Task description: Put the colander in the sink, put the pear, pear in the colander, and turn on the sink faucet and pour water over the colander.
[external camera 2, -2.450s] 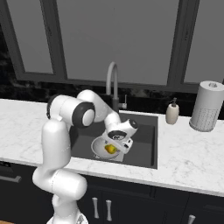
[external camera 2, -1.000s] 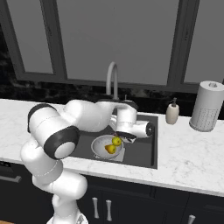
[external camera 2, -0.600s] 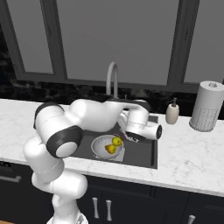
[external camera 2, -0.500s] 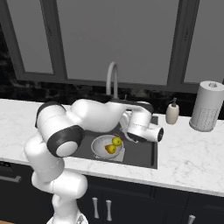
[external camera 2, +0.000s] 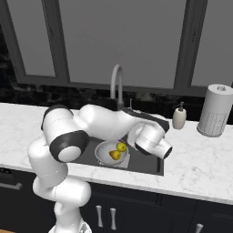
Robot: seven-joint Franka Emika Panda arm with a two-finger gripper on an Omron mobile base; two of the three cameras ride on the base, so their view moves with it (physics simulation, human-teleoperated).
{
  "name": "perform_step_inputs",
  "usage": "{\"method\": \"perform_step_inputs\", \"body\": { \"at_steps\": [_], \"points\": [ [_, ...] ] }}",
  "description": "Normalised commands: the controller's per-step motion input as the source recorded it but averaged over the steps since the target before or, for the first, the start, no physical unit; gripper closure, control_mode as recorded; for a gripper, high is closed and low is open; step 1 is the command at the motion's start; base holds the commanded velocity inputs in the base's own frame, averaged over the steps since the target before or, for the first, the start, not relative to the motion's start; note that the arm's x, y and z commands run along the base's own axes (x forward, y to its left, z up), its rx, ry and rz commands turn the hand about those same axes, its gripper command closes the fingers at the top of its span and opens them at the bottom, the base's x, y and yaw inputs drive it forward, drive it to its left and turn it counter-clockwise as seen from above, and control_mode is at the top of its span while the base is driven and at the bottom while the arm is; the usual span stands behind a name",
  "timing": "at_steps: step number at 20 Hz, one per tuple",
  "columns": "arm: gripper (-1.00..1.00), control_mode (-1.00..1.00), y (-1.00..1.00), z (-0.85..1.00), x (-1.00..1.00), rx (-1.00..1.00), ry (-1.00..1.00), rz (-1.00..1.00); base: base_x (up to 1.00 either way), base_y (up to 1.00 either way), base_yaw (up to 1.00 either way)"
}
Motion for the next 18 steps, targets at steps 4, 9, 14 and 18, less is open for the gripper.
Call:
{"method": "perform_step_inputs", "body": {
  "at_steps": [4,9,14,18],
  "points": [
    [-1.00,-1.00,-0.12,0.44,0.00,0.37,0.45,-0.12,0.00,0.00,0.00],
    [-1.00,-1.00,0.00,0.31,0.04,0.30,0.52,-0.08,0.00,0.00,0.00],
    [-1.00,-1.00,0.05,0.11,0.17,0.21,0.49,-0.02,0.00,0.00,0.00],
    [-1.00,-1.00,0.11,0.00,0.23,0.16,0.26,0.00,0.00,0.00,0.00]
  ]
}}
